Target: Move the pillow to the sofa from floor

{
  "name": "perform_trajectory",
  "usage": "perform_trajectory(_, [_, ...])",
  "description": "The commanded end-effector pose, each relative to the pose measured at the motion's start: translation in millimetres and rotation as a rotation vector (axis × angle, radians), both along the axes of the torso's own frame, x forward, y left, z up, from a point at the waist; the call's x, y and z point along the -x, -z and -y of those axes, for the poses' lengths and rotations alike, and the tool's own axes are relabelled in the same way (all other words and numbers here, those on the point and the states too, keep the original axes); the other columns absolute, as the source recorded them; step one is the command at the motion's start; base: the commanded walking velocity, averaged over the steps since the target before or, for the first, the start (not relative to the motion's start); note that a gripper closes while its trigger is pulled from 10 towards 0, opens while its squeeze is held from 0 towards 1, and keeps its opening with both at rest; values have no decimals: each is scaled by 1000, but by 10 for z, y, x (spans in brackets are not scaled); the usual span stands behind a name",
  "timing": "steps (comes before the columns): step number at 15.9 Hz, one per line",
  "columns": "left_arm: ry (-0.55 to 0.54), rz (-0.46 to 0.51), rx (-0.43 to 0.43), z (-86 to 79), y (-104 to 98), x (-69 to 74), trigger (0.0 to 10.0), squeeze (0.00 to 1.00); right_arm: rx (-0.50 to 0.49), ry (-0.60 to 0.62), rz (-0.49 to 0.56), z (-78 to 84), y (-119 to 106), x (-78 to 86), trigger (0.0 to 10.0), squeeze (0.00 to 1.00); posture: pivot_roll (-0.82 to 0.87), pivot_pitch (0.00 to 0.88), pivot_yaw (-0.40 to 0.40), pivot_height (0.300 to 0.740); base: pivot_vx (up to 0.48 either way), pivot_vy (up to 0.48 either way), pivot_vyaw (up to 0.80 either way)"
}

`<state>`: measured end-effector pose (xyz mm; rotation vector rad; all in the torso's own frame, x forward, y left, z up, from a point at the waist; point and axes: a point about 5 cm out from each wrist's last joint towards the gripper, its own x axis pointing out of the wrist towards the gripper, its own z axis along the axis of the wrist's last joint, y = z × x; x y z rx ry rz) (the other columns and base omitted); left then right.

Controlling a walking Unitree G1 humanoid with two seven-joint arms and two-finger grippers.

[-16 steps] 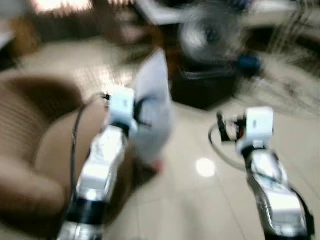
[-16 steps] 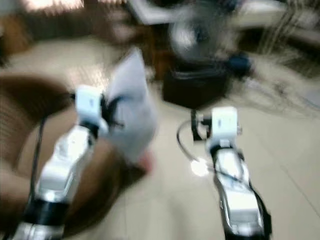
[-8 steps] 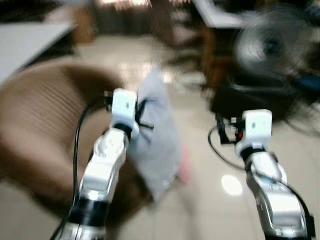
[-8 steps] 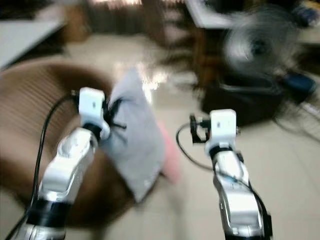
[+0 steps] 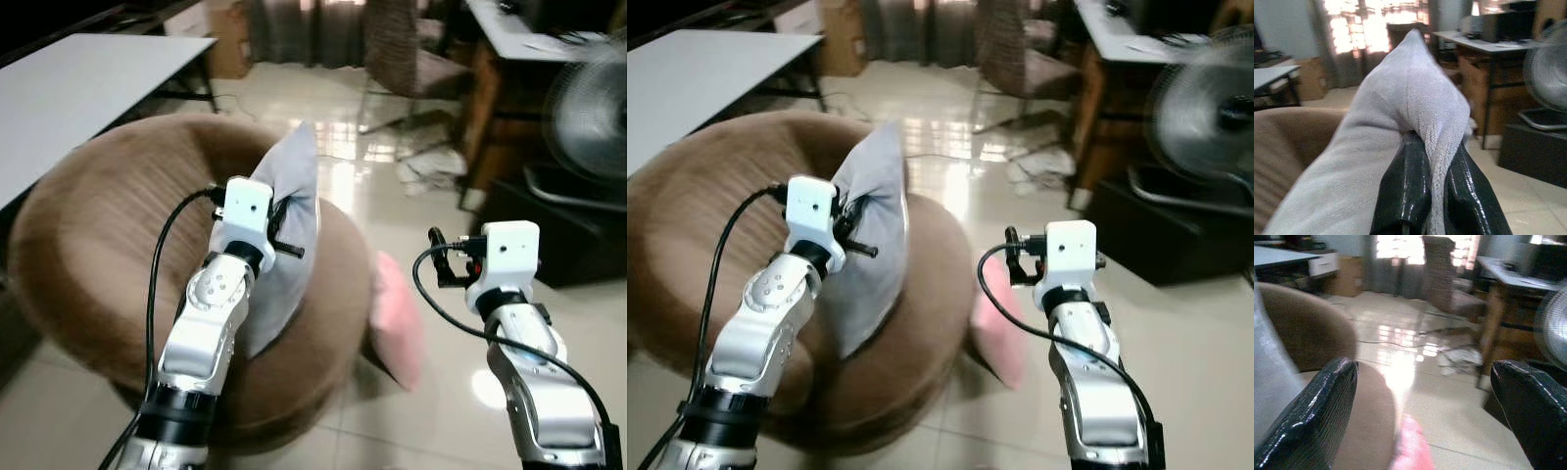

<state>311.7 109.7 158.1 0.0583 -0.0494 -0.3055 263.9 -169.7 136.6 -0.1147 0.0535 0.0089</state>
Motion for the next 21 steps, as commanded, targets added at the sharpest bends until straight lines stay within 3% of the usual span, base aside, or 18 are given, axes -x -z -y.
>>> perform_trajectory(1, [-23, 59, -7, -92, -125, -18, 10000, 0, -2, -48, 17, -123, -39, -6, 10000, 0, -79, 0, 66, 740, 375, 0, 800])
perform_trajectory(3, [-4, 44, -24, -61, -104, -36, 10000, 0, -12, -33, 15, -111, -28, -6, 10000, 0, -79, 0, 66, 740, 373, 0, 800])
perform_trajectory(8, [39, -7, -101, 64, 53, -103, 10000, 0, -11, 6, -4, -44, 23, 31, 10000, 0, -85, 0, 73, 740, 54, 0, 0])
perform_trajectory(11, [52, -90, -163, 202, 306, -293, 10000, 0, 32, -39, -65, -52, 126, 87, 10000, 0, -99, 15, 71, 740, 0, 0, 0])
perform_trajectory(13, [87, -109, -172, 326, 354, -382, 10000, 0, 45, -64, -76, -56, 133, 115, 10000, 0, -114, 24, 77, 740, 0, 0, 0])
perform_trajectory(16, [108, -106, -87, 572, 161, -545, 10000, 0, 42, -94, -80, -47, 114, 179, 10000, 0, -130, 41, 80, 740, 0, 0, 0])
perform_trajectory(18, [64, -95, -68, 635, 48, -660, 10000, 0, 38, -136, -76, -64, 103, 228, 10000, 0, -138, 52, 84, 740, 0, 0, 0])
perform_trajectory(20, [23, -100, -81, 623, 16, -719, 10000, 0, 40, -162, -77, -80, 98, 260, 10000, 0, -147, 59, 86, 740, 0, 0, 0])
perform_trajectory(21, [-62, -117, -89, 529, -15, -794, 10000, 0, 42, -202, -87, -117, 96, 303, 10000, 0, -160, 69, 86, 740, 0, 0, 0])
